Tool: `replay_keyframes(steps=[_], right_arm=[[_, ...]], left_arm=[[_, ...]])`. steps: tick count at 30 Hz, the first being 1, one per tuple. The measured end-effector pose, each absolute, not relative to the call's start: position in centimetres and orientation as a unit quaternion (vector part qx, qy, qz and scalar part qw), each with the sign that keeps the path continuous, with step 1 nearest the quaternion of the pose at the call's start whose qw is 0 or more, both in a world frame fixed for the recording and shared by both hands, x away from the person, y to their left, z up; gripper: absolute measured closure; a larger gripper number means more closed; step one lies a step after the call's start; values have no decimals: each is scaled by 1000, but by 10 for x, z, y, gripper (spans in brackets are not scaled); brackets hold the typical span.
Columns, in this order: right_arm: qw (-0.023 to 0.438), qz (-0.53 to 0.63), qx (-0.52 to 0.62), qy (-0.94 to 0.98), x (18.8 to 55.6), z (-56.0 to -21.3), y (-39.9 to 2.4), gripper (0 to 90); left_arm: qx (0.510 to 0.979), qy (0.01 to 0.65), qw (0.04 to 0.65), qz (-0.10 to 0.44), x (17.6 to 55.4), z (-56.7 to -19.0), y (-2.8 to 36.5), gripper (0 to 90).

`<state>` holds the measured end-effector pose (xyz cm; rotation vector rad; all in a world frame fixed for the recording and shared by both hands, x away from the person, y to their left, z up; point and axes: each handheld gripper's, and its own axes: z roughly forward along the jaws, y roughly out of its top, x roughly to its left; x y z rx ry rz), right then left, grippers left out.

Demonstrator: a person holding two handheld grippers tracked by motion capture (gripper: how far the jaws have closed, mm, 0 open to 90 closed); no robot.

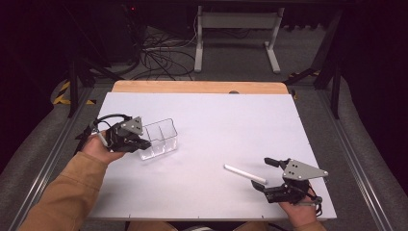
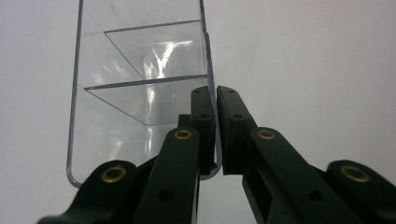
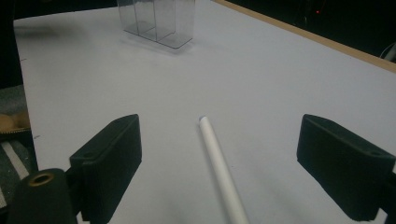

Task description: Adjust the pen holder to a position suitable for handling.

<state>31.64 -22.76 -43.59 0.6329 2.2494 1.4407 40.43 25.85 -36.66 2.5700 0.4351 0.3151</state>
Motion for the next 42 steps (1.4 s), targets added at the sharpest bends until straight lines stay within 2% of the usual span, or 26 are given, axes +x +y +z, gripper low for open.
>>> replay_keyframes(steps=[13, 26, 42], right_arm=[[199, 516, 230, 801, 312, -436, -231, 143], [203, 515, 237, 799, 305, -437, -238, 143], [209, 512, 250, 795, 297, -439, -245, 142]], left_arm=[[954, 95, 260, 115, 409, -356, 215, 862], [962, 22, 257, 92, 418, -371, 165, 860], [960, -11, 266, 87, 426, -379, 152, 842]])
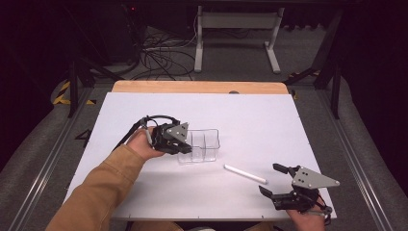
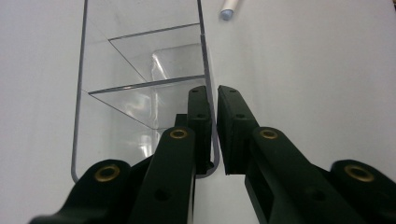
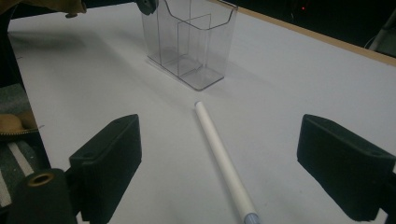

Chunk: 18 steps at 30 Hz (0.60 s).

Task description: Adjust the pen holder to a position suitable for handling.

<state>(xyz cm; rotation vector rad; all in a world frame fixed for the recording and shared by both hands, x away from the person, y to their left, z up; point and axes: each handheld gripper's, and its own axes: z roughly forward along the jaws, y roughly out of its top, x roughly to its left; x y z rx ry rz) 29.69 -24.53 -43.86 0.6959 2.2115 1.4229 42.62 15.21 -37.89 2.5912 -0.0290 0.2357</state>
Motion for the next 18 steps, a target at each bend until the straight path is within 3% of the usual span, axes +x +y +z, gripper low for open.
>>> replay_keyframes(steps=[18], right_arm=[[202, 514, 247, 796, 298, -439, -245, 140]], left_arm=[[962, 8, 258, 86, 426, -368, 158, 730]])
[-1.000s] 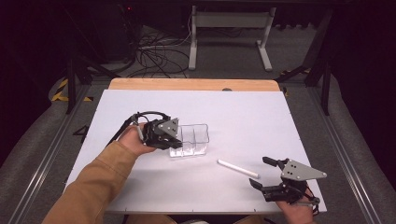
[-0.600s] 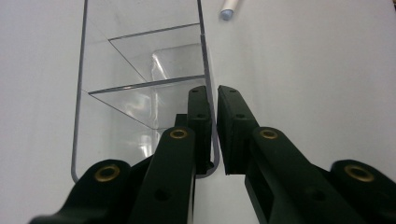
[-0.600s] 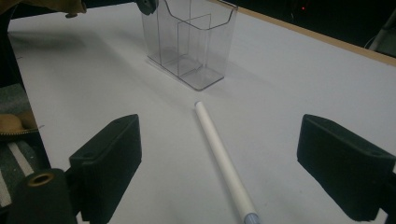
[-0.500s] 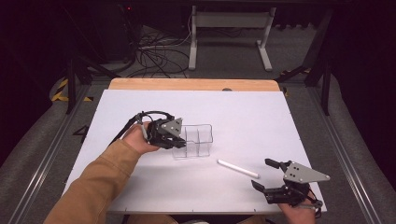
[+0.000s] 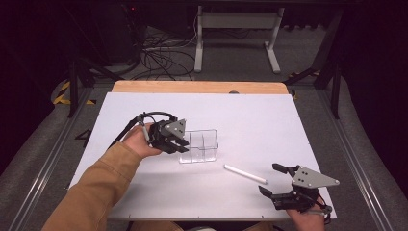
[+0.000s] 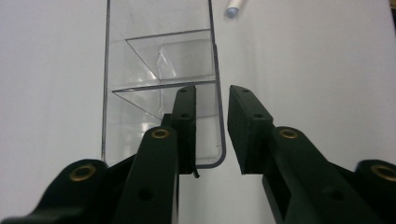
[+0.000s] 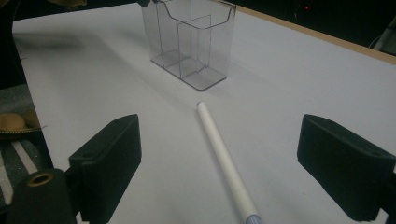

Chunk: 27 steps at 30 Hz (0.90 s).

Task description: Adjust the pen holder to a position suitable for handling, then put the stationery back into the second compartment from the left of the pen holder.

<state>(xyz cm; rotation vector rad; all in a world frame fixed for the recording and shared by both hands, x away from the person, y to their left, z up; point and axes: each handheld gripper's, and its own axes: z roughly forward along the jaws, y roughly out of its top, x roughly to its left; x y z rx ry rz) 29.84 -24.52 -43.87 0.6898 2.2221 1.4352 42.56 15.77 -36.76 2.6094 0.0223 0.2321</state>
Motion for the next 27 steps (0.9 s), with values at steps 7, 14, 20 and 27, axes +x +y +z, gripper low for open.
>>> replay_keyframes(steps=[7, 14, 20, 27], right_arm=[[202, 515, 245, 796, 301, -438, -243, 135], [211, 517, 241, 794, 302, -436, -240, 121], [218, 520, 236, 792, 302, -434, -239, 101], [223, 529, 238, 784, 304, -431, -240, 34]], left_arm=[[945, 26, 312, 95, 411, -347, 173, 545], [921, 59, 363, 128, 391, -336, 189, 365], [910, 73, 384, 136, 380, -337, 198, 306], [888, 111, 429, 124, 369, -338, 208, 232]])
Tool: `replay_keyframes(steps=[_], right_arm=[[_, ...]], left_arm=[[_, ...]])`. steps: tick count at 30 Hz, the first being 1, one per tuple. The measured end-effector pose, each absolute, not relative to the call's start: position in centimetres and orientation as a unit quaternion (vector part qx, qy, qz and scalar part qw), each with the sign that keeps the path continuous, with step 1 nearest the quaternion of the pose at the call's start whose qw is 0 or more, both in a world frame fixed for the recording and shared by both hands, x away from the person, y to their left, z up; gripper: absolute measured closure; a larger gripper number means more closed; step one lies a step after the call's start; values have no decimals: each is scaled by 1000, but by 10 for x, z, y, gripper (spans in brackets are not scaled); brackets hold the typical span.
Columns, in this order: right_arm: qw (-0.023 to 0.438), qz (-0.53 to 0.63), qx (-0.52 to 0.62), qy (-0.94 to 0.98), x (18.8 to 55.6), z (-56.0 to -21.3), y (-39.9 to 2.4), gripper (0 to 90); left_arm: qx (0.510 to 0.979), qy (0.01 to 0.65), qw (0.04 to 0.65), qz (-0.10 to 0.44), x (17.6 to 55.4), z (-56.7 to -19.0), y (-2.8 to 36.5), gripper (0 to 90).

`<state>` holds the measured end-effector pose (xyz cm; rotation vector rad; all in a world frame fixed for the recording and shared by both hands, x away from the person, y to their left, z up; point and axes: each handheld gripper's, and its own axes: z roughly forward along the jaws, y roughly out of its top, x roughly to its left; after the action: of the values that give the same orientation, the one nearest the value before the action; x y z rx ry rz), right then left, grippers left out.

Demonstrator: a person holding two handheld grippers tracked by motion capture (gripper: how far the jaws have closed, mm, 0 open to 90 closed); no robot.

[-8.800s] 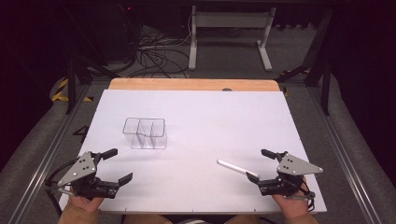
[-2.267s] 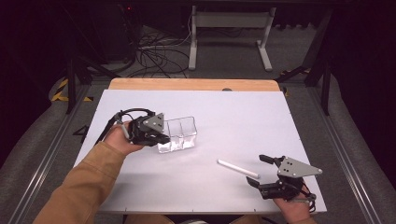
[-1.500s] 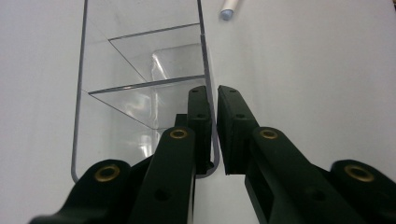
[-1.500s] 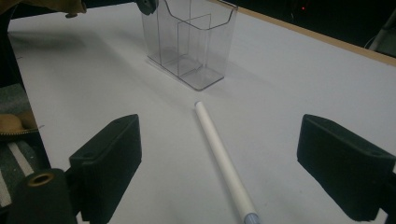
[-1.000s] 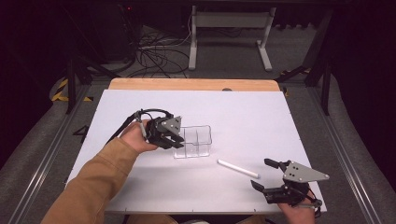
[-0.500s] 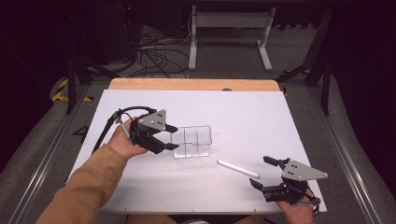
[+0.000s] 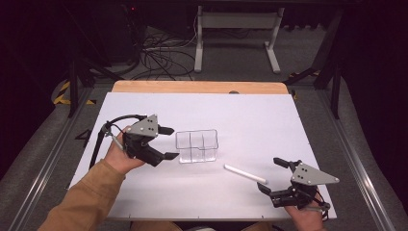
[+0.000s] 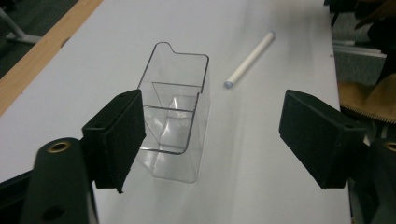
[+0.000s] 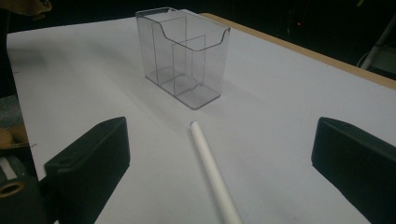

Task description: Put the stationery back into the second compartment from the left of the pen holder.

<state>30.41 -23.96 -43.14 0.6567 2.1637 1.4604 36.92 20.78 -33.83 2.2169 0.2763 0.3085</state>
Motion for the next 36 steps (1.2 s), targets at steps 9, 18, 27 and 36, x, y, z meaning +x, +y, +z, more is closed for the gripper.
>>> replay_keyframes(steps=[9, 18, 27, 36], right_arm=[[205, 556, 271, 758, 313, -429, -239, 0], [181, 551, 305, 756, 325, -425, -232, 0], [199, 528, 274, 779, 329, -418, -221, 86], [206, 515, 249, 794, 333, -411, -215, 218]], left_arm=[[847, 175, 484, 135, 337, -354, 228, 89], [811, 216, 522, 149, 310, -384, 246, 4], [788, 275, 524, 170, 297, -412, 265, 5], [769, 290, 530, 210, 287, -429, 271, 7]])
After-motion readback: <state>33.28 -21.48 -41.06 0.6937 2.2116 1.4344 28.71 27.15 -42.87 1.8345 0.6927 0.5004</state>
